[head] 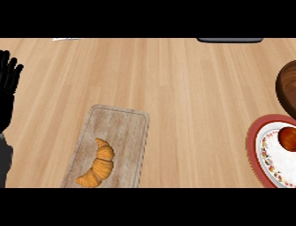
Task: Pick the pear from the plate and place it in the bowl
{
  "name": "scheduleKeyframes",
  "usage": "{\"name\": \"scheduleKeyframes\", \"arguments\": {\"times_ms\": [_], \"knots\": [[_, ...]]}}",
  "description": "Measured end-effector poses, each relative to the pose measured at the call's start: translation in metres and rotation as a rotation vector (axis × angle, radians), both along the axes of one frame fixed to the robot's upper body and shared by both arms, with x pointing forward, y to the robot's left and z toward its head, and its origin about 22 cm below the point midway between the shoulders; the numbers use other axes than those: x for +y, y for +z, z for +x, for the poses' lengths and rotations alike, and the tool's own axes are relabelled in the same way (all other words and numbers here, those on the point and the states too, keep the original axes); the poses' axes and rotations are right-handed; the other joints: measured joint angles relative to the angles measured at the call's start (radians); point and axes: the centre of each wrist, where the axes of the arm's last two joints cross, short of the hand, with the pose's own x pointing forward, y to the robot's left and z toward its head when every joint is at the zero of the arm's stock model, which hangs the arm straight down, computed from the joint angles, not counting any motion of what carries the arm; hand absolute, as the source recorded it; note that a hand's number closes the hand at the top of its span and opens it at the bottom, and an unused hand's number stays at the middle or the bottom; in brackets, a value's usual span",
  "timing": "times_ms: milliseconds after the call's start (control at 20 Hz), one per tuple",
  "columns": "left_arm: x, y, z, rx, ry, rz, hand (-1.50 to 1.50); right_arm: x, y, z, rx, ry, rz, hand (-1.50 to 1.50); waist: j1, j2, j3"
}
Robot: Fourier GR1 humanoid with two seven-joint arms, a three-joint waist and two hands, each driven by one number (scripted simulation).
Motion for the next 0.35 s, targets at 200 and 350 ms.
{"name": "scheduleKeyframes", "arguments": {"times_ms": [200,350], "knots": [[0.0,0.004,0.001,0.003,0.0,-0.004,0.0,-0.016,0.0,-0.033,-0.037,-0.011,0.023,-1.5,-0.002,0.0,0.002],[-0.001,0.002,0.0,-0.001,0.001,-0.006,0.0,-0.024,-0.002,-0.053,-0.05,-0.008,0.032,-1.5,-0.004,0.001,0.004]]}}
